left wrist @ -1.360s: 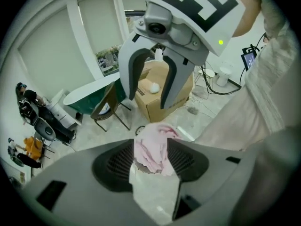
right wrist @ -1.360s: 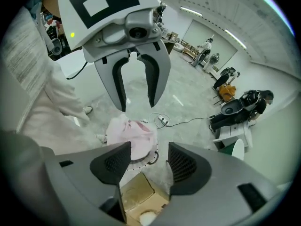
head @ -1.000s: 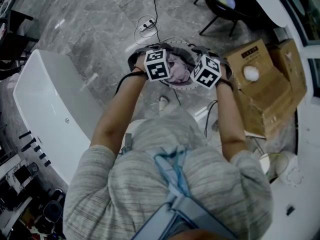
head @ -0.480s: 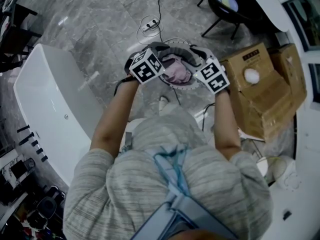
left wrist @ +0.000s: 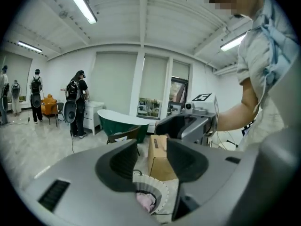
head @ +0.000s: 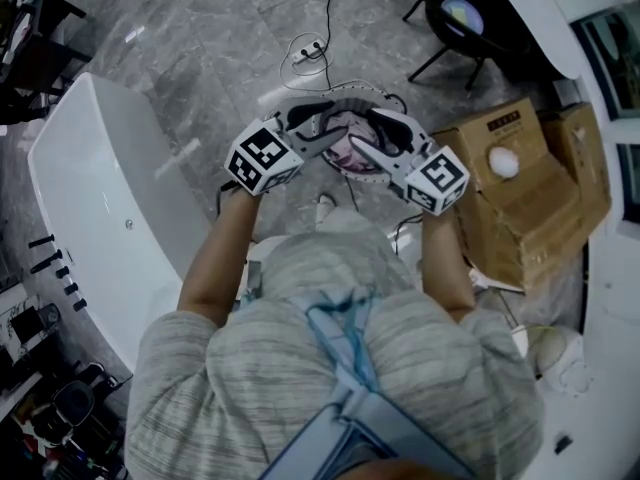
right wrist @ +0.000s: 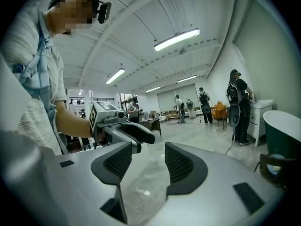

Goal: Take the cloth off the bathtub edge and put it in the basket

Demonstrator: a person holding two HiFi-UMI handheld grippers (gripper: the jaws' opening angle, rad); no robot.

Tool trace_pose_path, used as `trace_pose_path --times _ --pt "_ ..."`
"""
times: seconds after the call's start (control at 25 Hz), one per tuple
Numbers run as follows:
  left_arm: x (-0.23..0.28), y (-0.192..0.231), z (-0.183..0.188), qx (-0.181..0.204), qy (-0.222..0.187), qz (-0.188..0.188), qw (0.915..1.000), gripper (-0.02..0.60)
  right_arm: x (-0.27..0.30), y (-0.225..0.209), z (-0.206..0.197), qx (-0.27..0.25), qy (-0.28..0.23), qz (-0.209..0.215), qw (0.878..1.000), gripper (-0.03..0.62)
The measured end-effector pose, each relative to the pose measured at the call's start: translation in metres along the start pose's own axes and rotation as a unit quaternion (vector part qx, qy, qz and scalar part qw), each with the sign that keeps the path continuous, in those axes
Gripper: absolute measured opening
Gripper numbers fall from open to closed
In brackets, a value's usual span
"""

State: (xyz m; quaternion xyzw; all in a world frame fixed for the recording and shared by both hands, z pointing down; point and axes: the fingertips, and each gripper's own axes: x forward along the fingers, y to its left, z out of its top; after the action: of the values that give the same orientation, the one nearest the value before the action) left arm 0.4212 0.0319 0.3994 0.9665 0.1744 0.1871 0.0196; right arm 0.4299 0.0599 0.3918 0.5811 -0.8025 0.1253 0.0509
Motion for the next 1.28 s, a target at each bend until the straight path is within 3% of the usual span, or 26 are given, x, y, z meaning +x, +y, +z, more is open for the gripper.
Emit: trace_pose_path --times 0.28,0.36,0.48,0.68,0.8,1.0,1.28 --pt "-0.041 -0.022 0.016 -0.013 -0.071 0.036 0.9967 0.199 0.002 0.048 0.03 -0.015 -0.038 0.036 0.999 0.218" --pt "-0.053 -0.024 0.023 -0.003 -0.097 0.049 0.9941 0.144 0.002 0.054 0.04 -0.022 -0.052 0.043 0.997 0.104" --pt "-0.068 -0.025 0.036 0.008 -0.128 0.066 0.9895 0.024 0.003 0.055 0.05 -0.04 -0.072 0.046 0.996 0.003" --pt "-0.079 -0.027 0.03 -0.012 -0.112 0.072 0.991 0.004 0.011 0.064 0.055 -0.037 -0.066 0.048 0.996 0.003" --pt "-0.077 -0.029 0.04 -0.007 -0.142 0.07 0.9874 0.004 0.014 0.066 0.055 -0.034 -0.069 0.048 0.996 0.003" --pt "-0.072 -0.031 0.04 -0.014 -0.145 0.067 0.987 0.005 0.015 0.066 0.053 -0.045 -0.063 0.046 0.996 0.003" --pt "-0.07 -0.025 0.033 -0.014 -0.112 0.078 0.9906 0.004 0.014 0.064 0.052 -0.05 -0.058 0.047 0.996 0.003"
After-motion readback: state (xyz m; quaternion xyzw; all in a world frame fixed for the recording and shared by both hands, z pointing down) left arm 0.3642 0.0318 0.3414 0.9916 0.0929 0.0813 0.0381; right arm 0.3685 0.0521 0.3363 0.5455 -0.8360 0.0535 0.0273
